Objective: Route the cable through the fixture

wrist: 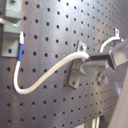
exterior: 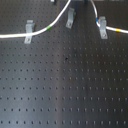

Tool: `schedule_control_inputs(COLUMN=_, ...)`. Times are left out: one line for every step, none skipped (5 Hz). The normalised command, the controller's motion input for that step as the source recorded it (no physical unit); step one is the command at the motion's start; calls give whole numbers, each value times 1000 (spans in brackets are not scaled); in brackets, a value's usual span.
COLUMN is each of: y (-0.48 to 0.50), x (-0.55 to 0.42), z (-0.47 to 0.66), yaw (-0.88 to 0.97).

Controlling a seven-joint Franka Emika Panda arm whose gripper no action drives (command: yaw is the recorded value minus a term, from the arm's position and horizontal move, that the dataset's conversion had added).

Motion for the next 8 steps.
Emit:
schedule_control_inputs(y=256, x=-266, z=306, yaw=657)
schedule_control_inputs(y=210, x=-172, z=286, yaw=709)
schedule_control_inputs(y=187, x=-124, z=307, yaw=763)
schedule_control_inputs(y=141, x=-72, z=328, yaw=817)
schedule_control_inputs(y=131, x=-52, z=317, yaw=811)
schedule_control_inputs(y=120, x=-33, z=319, yaw=820)
schedule_control_inputs(y=126, x=-22, z=293, yaw=797)
schedule_control_inputs(y=-39, x=-315, z=98, yaw=326)
